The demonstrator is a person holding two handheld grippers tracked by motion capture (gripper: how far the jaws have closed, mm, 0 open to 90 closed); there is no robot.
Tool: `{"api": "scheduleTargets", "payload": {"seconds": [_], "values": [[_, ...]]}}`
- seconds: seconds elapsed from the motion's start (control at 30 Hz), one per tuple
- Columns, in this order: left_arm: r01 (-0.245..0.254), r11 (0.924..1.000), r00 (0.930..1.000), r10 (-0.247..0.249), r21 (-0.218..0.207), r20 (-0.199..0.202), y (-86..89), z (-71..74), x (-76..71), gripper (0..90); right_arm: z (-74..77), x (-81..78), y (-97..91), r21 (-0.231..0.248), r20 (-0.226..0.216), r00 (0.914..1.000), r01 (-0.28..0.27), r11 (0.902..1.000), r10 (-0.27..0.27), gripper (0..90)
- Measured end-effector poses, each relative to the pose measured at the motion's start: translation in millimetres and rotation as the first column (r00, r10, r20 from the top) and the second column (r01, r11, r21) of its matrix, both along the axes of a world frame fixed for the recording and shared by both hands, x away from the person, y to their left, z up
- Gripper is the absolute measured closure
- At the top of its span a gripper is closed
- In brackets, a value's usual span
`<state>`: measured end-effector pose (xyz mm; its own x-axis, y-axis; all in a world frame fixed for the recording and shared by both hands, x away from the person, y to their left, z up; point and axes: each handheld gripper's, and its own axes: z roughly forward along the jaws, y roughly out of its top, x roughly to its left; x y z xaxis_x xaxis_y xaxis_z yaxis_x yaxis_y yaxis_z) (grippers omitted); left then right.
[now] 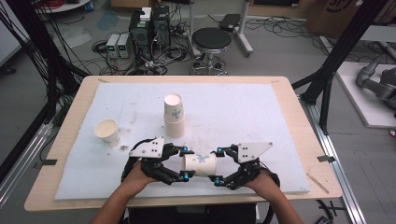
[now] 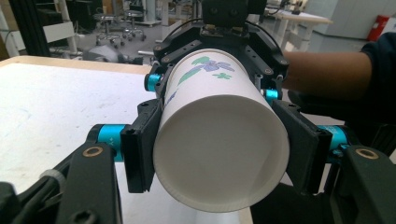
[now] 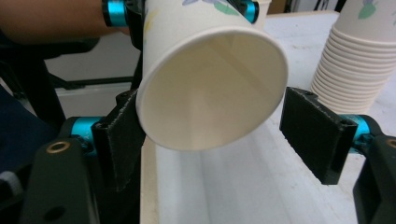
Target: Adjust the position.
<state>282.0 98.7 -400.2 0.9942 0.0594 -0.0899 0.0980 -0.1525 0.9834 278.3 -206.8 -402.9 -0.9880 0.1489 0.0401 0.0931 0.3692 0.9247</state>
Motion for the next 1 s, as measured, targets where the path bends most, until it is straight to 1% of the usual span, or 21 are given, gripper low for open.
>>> {"api": "scheduleTargets", "payload": {"seconds": [0.13,0.2,0.3,0.37,0.4,0.5,0.53,0.57,0.6,0.63,0.67,0.73,0.77,0.8,0.83,0.93,1.0], "values": [[0.008,0.9997,0.9997,-0.008,-0.024,-0.025,-0.6,-2.9,1.3,36.8,0.9,-1.1,-0.1,0.018,0.009,0.9999,-0.011,0.9998,0.011,27.1],[0.01,0.9994,0.9994,-0.011,-0.033,-0.032,0.0,-4.3,2.1,36.8,0.9,-0.5,-1.6,0.042,0.002,0.9999,-0.014,0.999,0.014,28.7],[0.009,0.9994,0.999,-0.01,-0.032,-0.044,-0.4,-6.1,2.1,36.9,1.5,0.5,-4.0,0.077,-0.002,0.9999,-0.015,0.997,0.015,30.5],[0.009,0.9996,0.999,-0.01,-0.028,-0.043,-0.8,-6.7,2.0,37.0,1.8,1.0,-5.5,0.095,-0.014,0.9998,-0.015,0.9954,0.016,32.0],[0.009,0.9997,0.999,-0.01,-0.025,-0.043,-1.0,-6.8,2.0,37.0,1.5,1.4,-5.9,0.101,-0.011,0.9998,-0.015,0.9948,0.016,32.7],[0.004,0.9999,0.9987,-0.005,-0.01,-0.05,-1.3,-6.6,1.5,37.0,0.5,1.7,-6.3,0.099,-0.015,0.9997,-0.017,0.9949,0.019,33.7],[0.0,1.0,0.9985,0.001,0.002,-0.055,-1.2,-6.1,1.5,36.6,0.4,1.7,-6.2,0.097,-0.016,0.9997,-0.016,0.9951,0.018,33.8],[-0.014,0.9998,0.9979,0.015,0.016,-0.062,-1.8,-5.4,1.1,34.1,0.6,1.5,-6.1,0.095,-0.018,0.9997,-0.013,0.9954,0.015,33.8],[-0.038,0.9982,0.9967,0.041,0.047,-0.07,-2.8,-4.4,0.5,27.1,0.8,1.7,-6.1,0.089,-0.016,0.9998,-0.014,0.9959,0.015,33.9],[-0.059,0.995,0.9953,0.065,0.081,-0.072,-3.8,-3.5,-0.1,20.5,0.9,1.6,-6.3,0.082,-0.018,0.9997,-0.013,0.9966,0.015,33.9],[-0.072,0.9905,0.9949,0.08,0.117,-0.062,-4.3,-2.4,-0.9,16.3,1.0,1.9,-6.5,0.072,-0.015,0.9999,-0.006,0.9974,0.007,33.9],[-0.093,0.9803,0.9946,0.099,0.175,-0.03,-5.1,-0.3,-2.7,15.4,0.9,2.6,-6.6,0.041,-0.013,0.9999,0.004,0.9991,-0.003,33.8],[-0.097,0.9763,0.9945,0.103,0.194,-0.022,-5.0,0.8,-3.0,15.4,1.0,2.5,-6.1,0.02,-0.012,0.9999,0.007,0.9998,-0.007,33.8],[-0.098,0.975,0.9944,0.104,0.2,-0.02,-4.8,1.4,-3.0,15.3,1.3,2.6,-5.0,-0.014,-0.002,0.9999,0.016,0.9998,-0.016,33.8],[-0.102,0.9736,0.994,0.108,0.204,-0.018,-5.0,2.0,-3.1,15.3,1.5,2.8,-4.6,-0.033,0.001,0.9999,0.015,0.9993,-0.015,33.7],[-0.112,0.9619,0.9934,0.114,0.25,0.004,-6.3,3.7,-3.2,15.3,2.6,2.6,-1.1,-0.082,0.006,0.9999,0.014,0.9966,-0.013,33.6],[-0.098,0.9589,0.9949,0.1,0.266,0.005,-8.3,4.3,-3.5,15.3,3.5,2.6,1.6,-0.111,0.011,0.9999,0.014,0.9937,-0.013,33.6]]}}
